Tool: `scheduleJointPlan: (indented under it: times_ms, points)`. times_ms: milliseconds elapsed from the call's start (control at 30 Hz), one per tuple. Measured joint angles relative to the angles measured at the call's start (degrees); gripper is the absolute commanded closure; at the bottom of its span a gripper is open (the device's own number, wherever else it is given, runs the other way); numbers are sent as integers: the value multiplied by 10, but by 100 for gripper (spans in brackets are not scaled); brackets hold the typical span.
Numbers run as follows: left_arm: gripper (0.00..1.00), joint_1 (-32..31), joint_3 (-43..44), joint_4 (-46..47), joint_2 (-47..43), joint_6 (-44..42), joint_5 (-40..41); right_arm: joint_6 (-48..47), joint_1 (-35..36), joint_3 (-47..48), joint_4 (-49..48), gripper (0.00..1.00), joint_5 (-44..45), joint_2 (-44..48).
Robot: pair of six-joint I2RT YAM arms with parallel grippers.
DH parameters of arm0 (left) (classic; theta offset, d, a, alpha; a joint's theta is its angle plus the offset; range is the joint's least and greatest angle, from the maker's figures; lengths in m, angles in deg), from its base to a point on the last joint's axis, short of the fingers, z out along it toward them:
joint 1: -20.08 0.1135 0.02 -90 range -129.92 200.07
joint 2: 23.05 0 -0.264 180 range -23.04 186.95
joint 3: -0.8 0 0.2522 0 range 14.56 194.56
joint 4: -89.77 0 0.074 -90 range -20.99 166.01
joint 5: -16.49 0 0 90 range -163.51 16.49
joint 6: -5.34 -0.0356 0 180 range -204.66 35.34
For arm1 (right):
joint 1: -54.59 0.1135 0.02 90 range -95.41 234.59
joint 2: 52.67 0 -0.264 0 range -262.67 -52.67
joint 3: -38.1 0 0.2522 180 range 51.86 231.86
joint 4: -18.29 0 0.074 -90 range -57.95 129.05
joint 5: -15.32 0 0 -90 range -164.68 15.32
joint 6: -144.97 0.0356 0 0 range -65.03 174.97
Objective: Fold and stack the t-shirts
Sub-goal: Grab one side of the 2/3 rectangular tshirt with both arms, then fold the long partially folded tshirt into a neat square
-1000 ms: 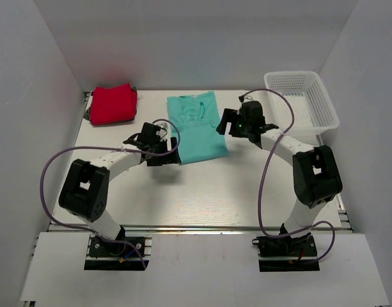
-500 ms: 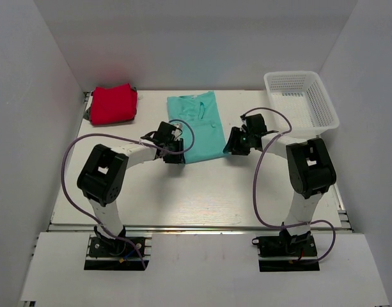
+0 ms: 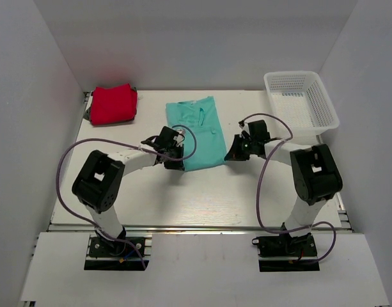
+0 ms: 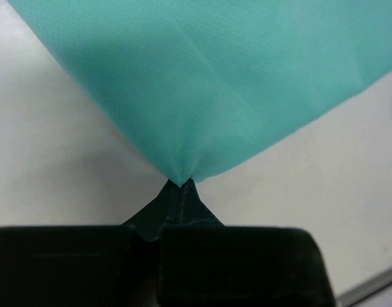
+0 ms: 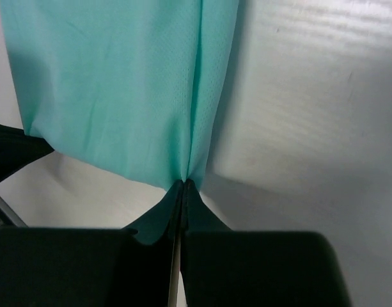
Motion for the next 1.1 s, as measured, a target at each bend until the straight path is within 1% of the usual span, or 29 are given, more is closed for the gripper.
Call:
scheduleJointPlan:
  times_ms: [100, 233, 333, 433, 533, 700, 767, 867, 1000, 1100]
  points:
    - [100, -15, -19, -28, -47, 1, -21, -7, 0, -39, 13, 100, 5, 61]
    - [100, -35, -25, -75, -119, 1, -55, -23, 1, -116, 31, 100, 6, 176]
    - [100, -47, -25, -114, -162, 0, -84, -43, 1, -161, 79, 100, 3, 267]
    - [100, -53, -25, -149, -191, -8, -143, -75, 3, -167, 139, 100, -3, 361]
    - [100, -57, -25, -176, -219, -12, -188, -109, 3, -152, 185, 100, -19, 448]
    - [100, -61, -18, -206, -273, -12, -226, -127, 3, -143, 202, 100, -41, 556]
    - [100, -62, -14, -209, -283, -10, -230, -127, 3, -141, 205, 100, -41, 576]
    - [100, -61, -14, -202, -290, -3, -231, -122, 3, -134, 206, 100, -29, 575]
    - [100, -57, -14, -174, -284, 1, -239, -106, 3, -131, 206, 100, 10, 534]
    - [100, -54, -13, -148, -259, 2, -250, -92, 3, -131, 202, 100, 35, 509]
